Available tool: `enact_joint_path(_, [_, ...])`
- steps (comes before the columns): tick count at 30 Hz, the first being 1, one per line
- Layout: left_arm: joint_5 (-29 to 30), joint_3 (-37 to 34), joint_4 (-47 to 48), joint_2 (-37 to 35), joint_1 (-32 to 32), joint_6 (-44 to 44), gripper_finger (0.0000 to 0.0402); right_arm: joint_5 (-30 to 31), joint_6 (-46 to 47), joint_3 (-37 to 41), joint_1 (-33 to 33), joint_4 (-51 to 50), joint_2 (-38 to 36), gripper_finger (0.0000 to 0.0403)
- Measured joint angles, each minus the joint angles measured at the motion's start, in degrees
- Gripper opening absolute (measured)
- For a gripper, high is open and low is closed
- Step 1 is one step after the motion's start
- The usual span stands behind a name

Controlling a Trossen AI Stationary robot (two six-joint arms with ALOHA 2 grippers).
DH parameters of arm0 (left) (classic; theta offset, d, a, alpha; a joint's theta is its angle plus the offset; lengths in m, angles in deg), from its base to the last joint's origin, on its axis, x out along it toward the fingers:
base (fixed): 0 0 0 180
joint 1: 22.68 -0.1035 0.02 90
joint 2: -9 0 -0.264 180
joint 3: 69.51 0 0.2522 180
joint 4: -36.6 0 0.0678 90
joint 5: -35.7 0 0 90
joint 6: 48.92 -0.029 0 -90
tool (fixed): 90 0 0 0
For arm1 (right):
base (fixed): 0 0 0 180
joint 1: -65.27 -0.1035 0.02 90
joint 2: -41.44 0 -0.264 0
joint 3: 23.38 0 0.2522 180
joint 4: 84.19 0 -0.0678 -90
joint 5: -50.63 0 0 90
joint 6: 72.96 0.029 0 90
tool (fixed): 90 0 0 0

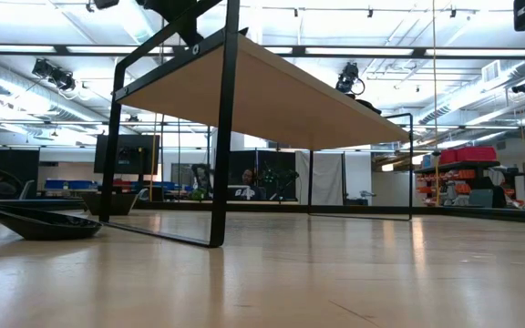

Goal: Pick & Place Mini shaped plates
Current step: Stack the black teardrop shaped plate on top of the black teardrop shaped plate on the shelf

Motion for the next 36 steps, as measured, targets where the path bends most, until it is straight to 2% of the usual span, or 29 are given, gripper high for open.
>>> enact_joint_path(3, [-0.86, 0.0, -0.23, 0.49, 3.25, 2.7, 0.0004, 0.0, 0.0, 0.0, 0.0, 0.0, 0.0, 0.001])
enact_joint_path(12, [-2.37, -0.03, -7.55, 1.99, 11.62, 2.92, 0.0003, 0.0, 0.0, 0.0, 0.0, -0.02, 0.0, 0.001])
enact_joint_path(18, [-4.53, -0.03, -9.22, 3.92, 15.89, 3.16, 0.0002, 0.0, 0.0, 0.02, 0.01, -0.04, 0.02, 0.001])
enact_joint_path(23, [-4.32, 0.0, -14.37, 4.85, 18.4, 2.66, 0.0003, 0.0, 0.0, 0.02, 0.0, 0.02, 0.02, 0.001])
enact_joint_path(36, [-0.05, 0.02, -20.98, 4.99, 21.93, -9.48, 0.0001, 0.0, 0.0, 0.02, -0.01, 0.0, 0.02, 0.001])
